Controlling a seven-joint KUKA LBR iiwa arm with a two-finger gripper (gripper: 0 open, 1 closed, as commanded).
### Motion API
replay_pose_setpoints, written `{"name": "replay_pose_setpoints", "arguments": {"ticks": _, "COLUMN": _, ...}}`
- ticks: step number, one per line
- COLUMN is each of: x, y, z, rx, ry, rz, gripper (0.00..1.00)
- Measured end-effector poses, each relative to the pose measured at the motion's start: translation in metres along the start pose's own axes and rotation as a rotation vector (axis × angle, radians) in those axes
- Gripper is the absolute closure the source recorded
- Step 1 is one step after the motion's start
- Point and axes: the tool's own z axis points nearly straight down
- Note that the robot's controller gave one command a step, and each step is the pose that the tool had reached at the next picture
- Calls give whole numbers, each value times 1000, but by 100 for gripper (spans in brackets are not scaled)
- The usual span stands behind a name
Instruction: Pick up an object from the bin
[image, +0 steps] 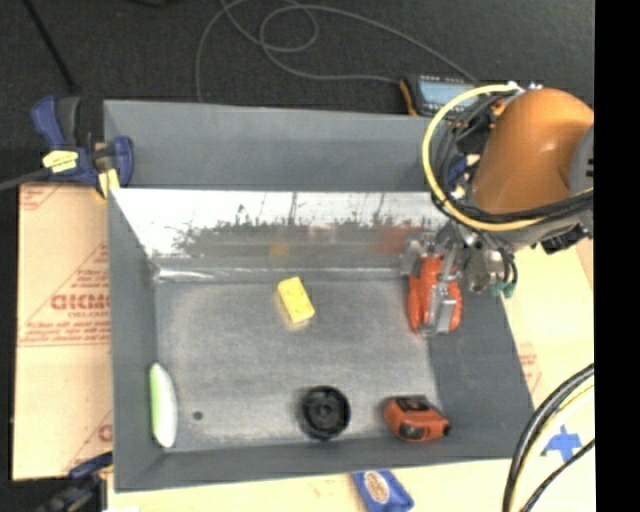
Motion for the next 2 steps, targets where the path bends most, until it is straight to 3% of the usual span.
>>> {"name": "replay_pose_setpoints", "arguments": {"ticks": 1, "x": -1, "y": 0, "z": -5, "rx": 1, "ry": -8, "rz": -2, "gripper": 0}}
{"name": "replay_pose_setpoints", "arguments": {"ticks": 2, "x": -12, "y": 42, "z": 11, "rx": 2, "ry": -9, "rz": -19, "gripper": 0}}
